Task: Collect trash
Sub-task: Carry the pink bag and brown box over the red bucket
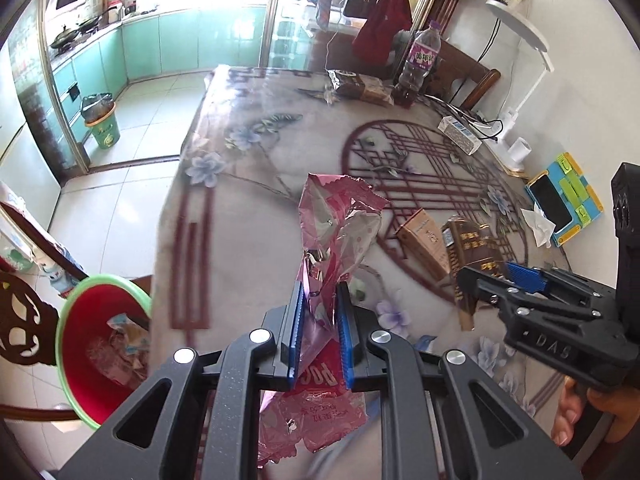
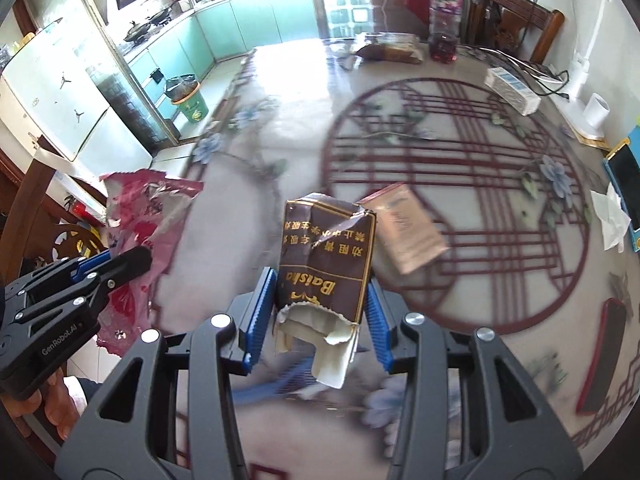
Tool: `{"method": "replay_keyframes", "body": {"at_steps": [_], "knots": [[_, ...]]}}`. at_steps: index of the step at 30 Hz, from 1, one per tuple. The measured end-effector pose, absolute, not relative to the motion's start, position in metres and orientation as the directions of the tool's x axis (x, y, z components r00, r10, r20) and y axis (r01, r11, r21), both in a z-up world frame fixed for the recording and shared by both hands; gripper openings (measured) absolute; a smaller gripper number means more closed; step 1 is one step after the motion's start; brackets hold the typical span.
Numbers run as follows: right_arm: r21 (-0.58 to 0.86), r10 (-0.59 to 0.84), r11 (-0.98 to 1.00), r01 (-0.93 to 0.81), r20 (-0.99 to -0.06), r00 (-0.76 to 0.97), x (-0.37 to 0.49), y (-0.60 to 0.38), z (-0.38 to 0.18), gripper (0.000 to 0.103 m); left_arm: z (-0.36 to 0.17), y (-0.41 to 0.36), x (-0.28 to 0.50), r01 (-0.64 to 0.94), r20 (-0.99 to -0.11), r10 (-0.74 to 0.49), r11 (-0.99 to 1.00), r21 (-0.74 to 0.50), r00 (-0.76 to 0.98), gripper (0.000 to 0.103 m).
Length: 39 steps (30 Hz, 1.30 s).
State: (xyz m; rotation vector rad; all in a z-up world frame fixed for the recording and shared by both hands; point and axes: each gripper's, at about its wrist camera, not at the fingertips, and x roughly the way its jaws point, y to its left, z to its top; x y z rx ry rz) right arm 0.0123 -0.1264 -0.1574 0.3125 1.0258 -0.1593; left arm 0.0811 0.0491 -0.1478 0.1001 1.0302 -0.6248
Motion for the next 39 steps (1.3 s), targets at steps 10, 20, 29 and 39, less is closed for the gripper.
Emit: {"method": "replay_keyframes", "body": {"at_steps": [10,20,29,39], "knots": [[0.169,-0.013,0.942,0.291,-0.846,0.534,0.021,-0.07,-0.147,0.042,-0.139,0.098,0.09,0.57,-0.804,-0.462,0.799,-0.194,0.374,0.014],[0.153,-0.011,0.957,0.247,-0.829,0.558,0.029,-0.018,-0.13,0.042,-0.136,0.155,0.108,0.51,-0.792,-0.452,0.834,-0.211,0.411,0.014],[0.15,0.01,0.967,0.204,-0.827,0.561,0.041,0.015,-0.127,0.042,-0.138,0.197,0.127,0.454,-0.791,-0.428,0.864,-0.217,0.437,0.014],[0.157,0.066,0.981,0.112,-0.819,0.57,0.071,0.063,-0.12,0.042,-0.15,0.247,0.152,0.374,-0.806,-0.38,0.902,-0.215,0.454,0.014]]}}
